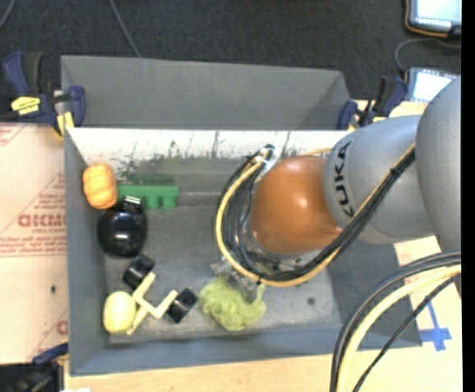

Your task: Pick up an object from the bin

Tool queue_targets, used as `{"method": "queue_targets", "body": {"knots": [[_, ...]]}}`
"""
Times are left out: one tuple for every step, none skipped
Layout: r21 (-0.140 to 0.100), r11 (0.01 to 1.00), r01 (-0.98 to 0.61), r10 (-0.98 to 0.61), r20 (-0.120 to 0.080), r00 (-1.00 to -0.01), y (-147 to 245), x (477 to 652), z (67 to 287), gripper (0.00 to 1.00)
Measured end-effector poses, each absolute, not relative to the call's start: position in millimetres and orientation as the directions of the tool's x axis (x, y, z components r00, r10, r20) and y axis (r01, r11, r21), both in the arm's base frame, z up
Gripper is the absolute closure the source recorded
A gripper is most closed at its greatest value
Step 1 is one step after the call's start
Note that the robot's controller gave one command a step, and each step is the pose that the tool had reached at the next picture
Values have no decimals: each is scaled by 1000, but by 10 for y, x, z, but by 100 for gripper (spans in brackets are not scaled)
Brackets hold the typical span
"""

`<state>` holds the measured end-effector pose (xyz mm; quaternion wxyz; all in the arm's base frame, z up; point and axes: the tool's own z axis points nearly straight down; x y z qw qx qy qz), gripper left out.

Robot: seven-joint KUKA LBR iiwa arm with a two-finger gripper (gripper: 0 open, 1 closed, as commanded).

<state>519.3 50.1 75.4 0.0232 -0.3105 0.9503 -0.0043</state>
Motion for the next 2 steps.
{"method": "queue_targets", "body": {"knots": [[-20,808,-589,-590,-39,-807,513,5182,742,0],[-21,809,-588,-588,-38,-808,499,5179,746,100]]}}
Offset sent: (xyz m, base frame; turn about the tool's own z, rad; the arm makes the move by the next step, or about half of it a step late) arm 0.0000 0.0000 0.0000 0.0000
